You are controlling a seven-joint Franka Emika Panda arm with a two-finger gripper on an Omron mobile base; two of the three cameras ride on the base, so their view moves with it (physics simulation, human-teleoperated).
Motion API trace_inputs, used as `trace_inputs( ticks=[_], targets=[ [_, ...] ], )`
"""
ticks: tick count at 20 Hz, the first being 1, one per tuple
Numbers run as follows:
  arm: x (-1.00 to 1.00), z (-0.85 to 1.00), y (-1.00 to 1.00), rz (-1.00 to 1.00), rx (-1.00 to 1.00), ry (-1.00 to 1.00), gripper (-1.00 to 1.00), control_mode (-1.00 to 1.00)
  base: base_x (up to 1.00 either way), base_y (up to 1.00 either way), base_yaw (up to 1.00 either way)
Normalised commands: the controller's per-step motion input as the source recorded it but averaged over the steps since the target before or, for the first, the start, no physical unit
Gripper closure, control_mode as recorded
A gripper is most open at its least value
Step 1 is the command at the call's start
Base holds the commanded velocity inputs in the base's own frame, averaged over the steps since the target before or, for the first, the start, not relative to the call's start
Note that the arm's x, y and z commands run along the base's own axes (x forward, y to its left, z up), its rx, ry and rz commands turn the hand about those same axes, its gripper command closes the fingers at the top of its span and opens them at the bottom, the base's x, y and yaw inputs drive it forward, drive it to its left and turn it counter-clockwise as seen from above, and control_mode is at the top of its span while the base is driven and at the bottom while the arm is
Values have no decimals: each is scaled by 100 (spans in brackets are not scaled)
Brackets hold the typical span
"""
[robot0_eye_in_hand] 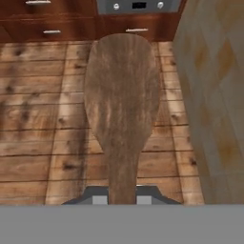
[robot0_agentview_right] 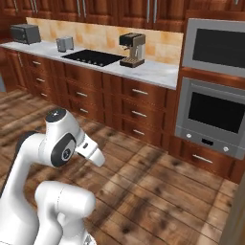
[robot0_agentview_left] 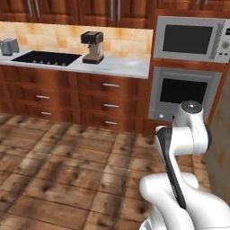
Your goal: Take the fork and place it on the left side of the plate. Then take the spoon and place it on the right side of the plate. Make sure they're directly next to the plate.
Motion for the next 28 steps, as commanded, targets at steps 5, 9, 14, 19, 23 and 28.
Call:
trace_inputs(
  ticks=[5, 9, 14, 19, 23, 28],
  targets=[
    [0, 0, 0, 0, 0, 0, 100, 100, -90, 28, 0],
    [0, 0, 0, 0, 0, 0, 100, 100, -83, 35, 0],
    [0, 0, 0, 0, 0, 0, 100, 100, -64, 56, 0],
    [0, 0, 0, 0, 0, 0, 100, 100, -51, 78, 0],
    [0, 0, 0, 0, 0, 0, 100, 100, -50, 87, 0],
    [0, 0, 0, 0, 0, 0, 100, 100, -54, 89, 0]
  ],
)
